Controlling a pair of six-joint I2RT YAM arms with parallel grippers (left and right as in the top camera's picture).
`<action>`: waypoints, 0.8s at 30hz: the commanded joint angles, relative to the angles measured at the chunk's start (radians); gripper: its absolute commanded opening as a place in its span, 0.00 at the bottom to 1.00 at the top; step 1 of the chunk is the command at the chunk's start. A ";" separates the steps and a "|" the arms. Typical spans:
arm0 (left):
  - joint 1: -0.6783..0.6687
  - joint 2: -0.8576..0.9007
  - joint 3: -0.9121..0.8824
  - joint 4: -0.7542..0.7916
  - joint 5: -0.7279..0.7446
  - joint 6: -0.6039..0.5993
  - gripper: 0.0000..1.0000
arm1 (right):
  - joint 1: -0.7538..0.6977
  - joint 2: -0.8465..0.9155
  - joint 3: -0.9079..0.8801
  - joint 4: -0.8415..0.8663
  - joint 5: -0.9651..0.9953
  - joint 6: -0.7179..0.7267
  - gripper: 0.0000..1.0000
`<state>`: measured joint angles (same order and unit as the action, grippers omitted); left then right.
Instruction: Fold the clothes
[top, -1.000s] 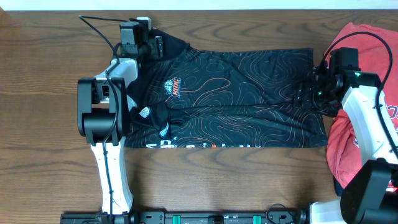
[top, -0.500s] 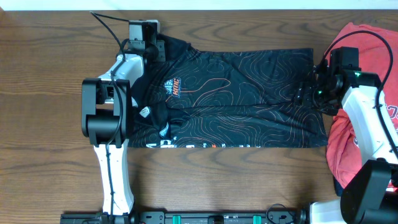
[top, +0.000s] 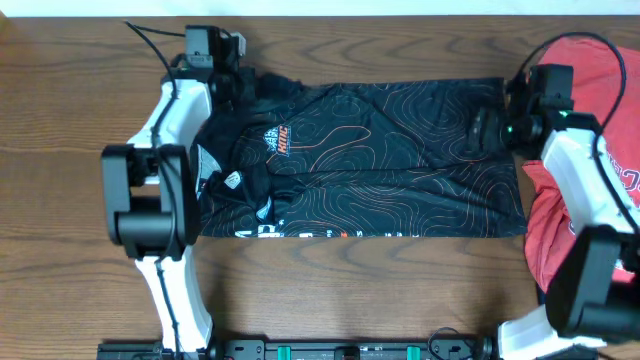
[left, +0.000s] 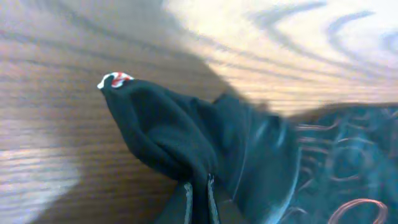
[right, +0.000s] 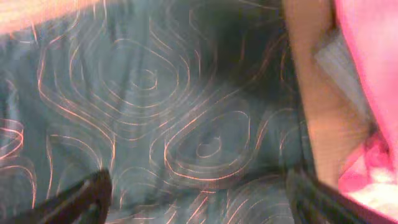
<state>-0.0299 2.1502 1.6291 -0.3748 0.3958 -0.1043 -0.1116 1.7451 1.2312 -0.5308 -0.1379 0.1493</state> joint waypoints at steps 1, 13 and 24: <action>0.000 -0.030 0.000 -0.039 0.031 -0.005 0.06 | 0.008 0.061 0.012 0.171 0.043 -0.017 0.93; 0.000 -0.030 -0.002 -0.154 0.031 -0.005 0.06 | 0.001 0.334 0.012 0.710 0.047 -0.016 0.99; 0.000 -0.030 -0.002 -0.164 0.031 -0.005 0.06 | -0.003 0.486 0.081 0.816 0.119 0.046 0.99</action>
<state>-0.0307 2.1185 1.6287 -0.5343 0.4168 -0.1078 -0.1120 2.1994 1.2610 0.2874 -0.0502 0.1726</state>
